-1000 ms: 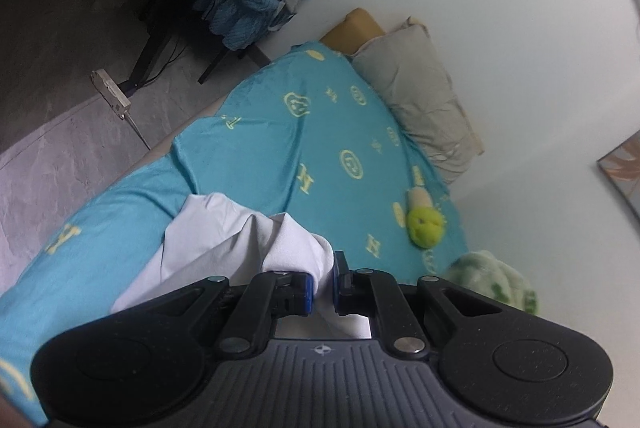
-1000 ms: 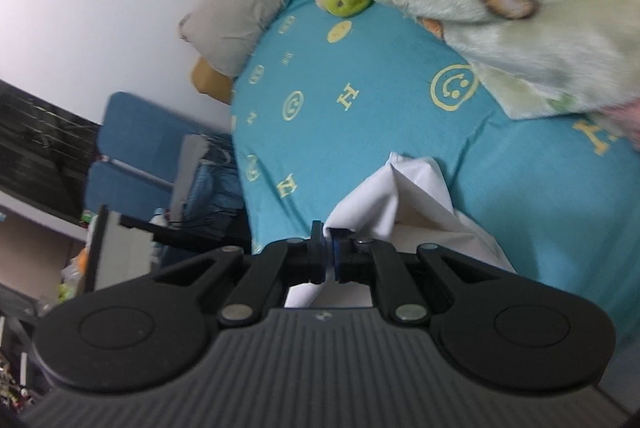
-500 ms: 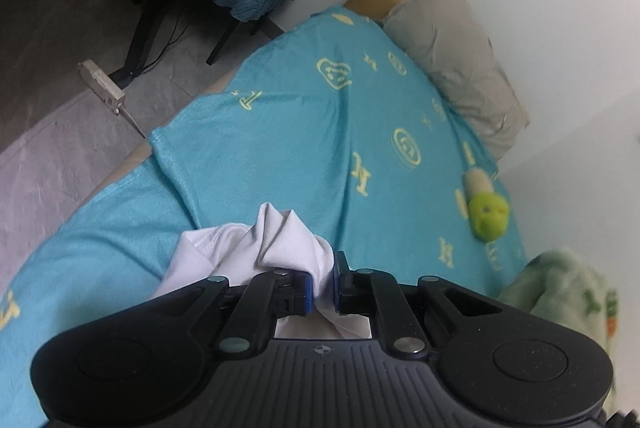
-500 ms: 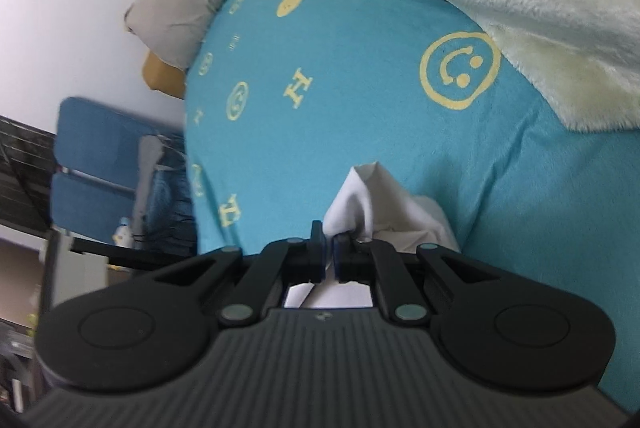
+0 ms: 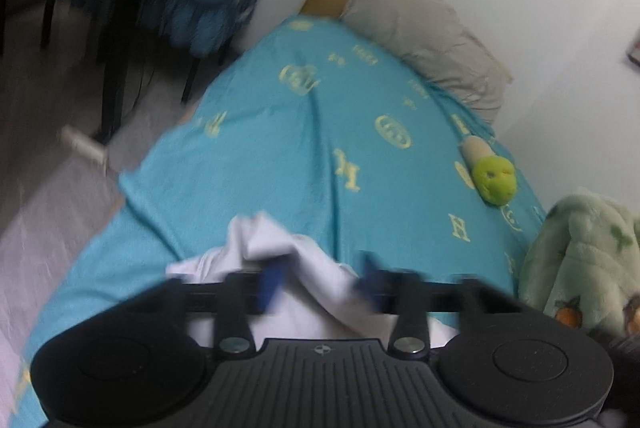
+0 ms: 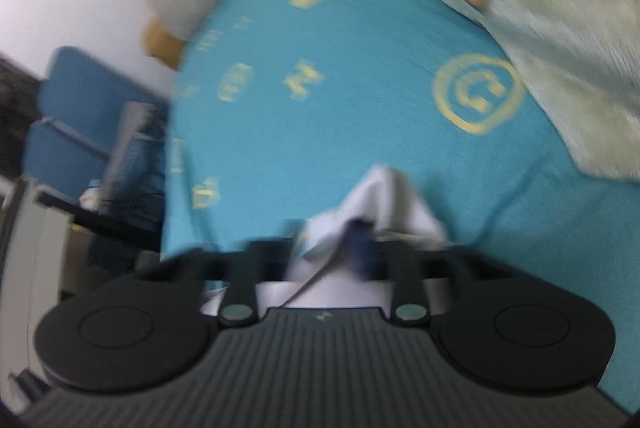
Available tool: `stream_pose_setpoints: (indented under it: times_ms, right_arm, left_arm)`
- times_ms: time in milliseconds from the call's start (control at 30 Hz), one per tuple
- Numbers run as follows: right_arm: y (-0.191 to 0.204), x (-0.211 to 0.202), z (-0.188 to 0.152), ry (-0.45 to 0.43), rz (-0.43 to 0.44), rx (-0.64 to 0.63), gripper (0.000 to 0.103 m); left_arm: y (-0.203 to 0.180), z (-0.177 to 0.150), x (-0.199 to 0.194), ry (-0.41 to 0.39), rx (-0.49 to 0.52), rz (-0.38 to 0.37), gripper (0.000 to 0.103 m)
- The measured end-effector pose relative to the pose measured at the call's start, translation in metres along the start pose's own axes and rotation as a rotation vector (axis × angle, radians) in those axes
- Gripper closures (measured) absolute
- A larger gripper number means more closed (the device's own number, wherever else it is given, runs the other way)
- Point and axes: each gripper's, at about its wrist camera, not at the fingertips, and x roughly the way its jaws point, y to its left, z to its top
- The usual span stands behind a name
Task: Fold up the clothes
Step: 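Release the folded edge with both grippers and smooth the shirt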
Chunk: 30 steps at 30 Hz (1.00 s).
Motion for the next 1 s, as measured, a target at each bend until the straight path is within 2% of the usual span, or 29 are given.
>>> stream_pose_setpoints:
  times_ms: [33,100,200,267,300,367,400,500,633,800,867,1000]
  right_arm:
    - [0.004,-0.003,0.000,-0.010,0.016,-0.018,0.006]
    - [0.017,-0.012,-0.004,-0.039,0.029,-0.113,0.006]
    - [0.031,-0.015,-0.012,-0.044,0.025,-0.243,0.008]
    - [0.035,-0.008,-0.017,-0.014,-0.004,-0.316,0.041]
    - [0.037,0.001,-0.021,0.015,-0.040,-0.357,0.042]
    - [0.037,0.026,-0.026,0.064,-0.120,-0.427,0.071]
    - [0.035,0.038,-0.026,0.087,-0.143,-0.438,0.074]
    - [0.029,0.058,-0.029,0.138,-0.166,-0.457,0.076]
    - [0.027,0.055,-0.032,0.128,-0.166,-0.454,0.076]
    - [0.040,0.028,-0.041,0.079,-0.171,-0.487,0.075]
    - [0.046,0.009,-0.046,0.035,-0.180,-0.514,0.074]
    - [0.049,-0.022,-0.057,-0.012,-0.184,-0.514,0.074]
  left_arm:
    - [-0.006,-0.001,-0.007,-0.036,0.042,0.012,0.018]
    - [-0.017,-0.004,-0.021,-0.095,0.124,0.028,0.017]
    - [-0.028,-0.009,-0.026,-0.074,0.214,-0.006,0.016]
    - [-0.033,-0.015,-0.019,-0.036,0.271,0.005,0.016]
    - [-0.035,-0.019,-0.014,-0.015,0.301,0.021,0.016]
    - [-0.036,-0.027,-0.005,0.024,0.343,0.057,0.017]
    - [-0.036,-0.031,-0.002,0.043,0.359,0.070,0.017]
    - [-0.034,-0.038,0.012,0.103,0.399,0.092,0.017]
    - [-0.033,-0.044,0.015,0.104,0.429,0.108,0.017]
    - [-0.037,-0.048,-0.013,0.067,0.420,0.081,0.017]
    - [-0.043,-0.052,-0.026,0.052,0.430,0.070,0.017]
    - [-0.051,-0.065,-0.051,0.034,0.434,0.080,0.017]
